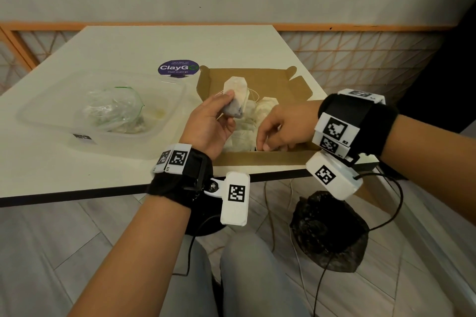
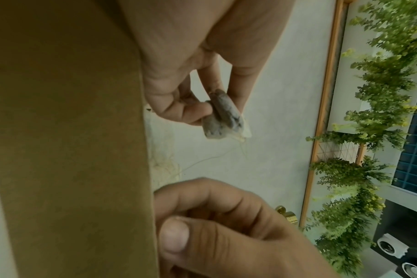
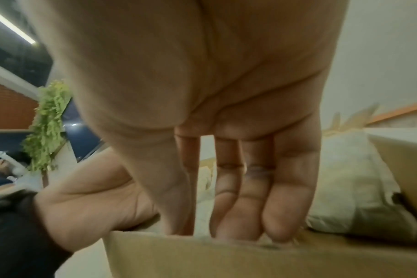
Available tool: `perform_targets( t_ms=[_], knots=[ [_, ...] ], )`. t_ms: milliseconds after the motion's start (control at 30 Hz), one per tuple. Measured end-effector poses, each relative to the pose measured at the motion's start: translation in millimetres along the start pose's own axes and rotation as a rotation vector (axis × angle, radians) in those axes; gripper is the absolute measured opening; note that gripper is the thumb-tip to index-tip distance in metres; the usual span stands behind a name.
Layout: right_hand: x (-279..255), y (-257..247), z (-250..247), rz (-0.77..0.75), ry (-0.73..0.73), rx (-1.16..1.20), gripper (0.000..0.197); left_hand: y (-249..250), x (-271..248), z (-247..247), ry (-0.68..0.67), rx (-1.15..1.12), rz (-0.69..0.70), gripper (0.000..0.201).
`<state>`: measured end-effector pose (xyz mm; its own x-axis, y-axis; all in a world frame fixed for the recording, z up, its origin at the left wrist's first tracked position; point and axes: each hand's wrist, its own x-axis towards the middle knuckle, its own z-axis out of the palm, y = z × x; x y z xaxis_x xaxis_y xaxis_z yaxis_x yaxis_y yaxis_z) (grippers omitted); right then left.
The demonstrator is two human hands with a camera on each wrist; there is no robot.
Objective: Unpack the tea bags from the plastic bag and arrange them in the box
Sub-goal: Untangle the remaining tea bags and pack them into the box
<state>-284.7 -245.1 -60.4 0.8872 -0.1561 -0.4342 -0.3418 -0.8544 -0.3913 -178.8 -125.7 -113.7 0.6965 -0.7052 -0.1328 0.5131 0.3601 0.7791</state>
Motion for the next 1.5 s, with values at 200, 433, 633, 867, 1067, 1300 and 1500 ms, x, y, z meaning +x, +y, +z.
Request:
perform_targets(
  t_ms=[200,433,633,867,1067,1300,1500],
  knots=[
    [-4.6,5.7,2.8,0.009,0.076,0.054,0.026,0.2,-0.5,0.7,0.015,0.02,-0.001,0.015],
    [11.4,-9.1,-7.7,-0.006,0.484,0.731,0.039,-1.6,-1.3,0.5,-0.021,0.086,0.018,0.003],
    [23.1,-0.5,-7.6,-0.006,0.6,0.928,0.021,1.7,-5.0,2.1,-0.063,0.162,-0.064,0.017],
    [18.5,9.3,-15.0,-0.019,0.647,0.921,0.012,-1.4,-5.2,5.2,-0.078,0.207,-0.032,0.011],
    [2.1,11.8,-22.1,-0.051,0.703,0.927,0.008,-3.2,-2.2,2.4,0.019,0.127,0.014,0.005],
    [7.2,2.0,-11.2,-0.124,0.558,0.822,0.007,-5.9,-2.5,5.3,-0.003,0.203,0.019,0.016],
    [25.6,0.2,-4.0,-0.066,0.73,0.703,0.017,-5.1,-6.0,3.8,-0.05,0.298,0.055,0.006]
  ],
)
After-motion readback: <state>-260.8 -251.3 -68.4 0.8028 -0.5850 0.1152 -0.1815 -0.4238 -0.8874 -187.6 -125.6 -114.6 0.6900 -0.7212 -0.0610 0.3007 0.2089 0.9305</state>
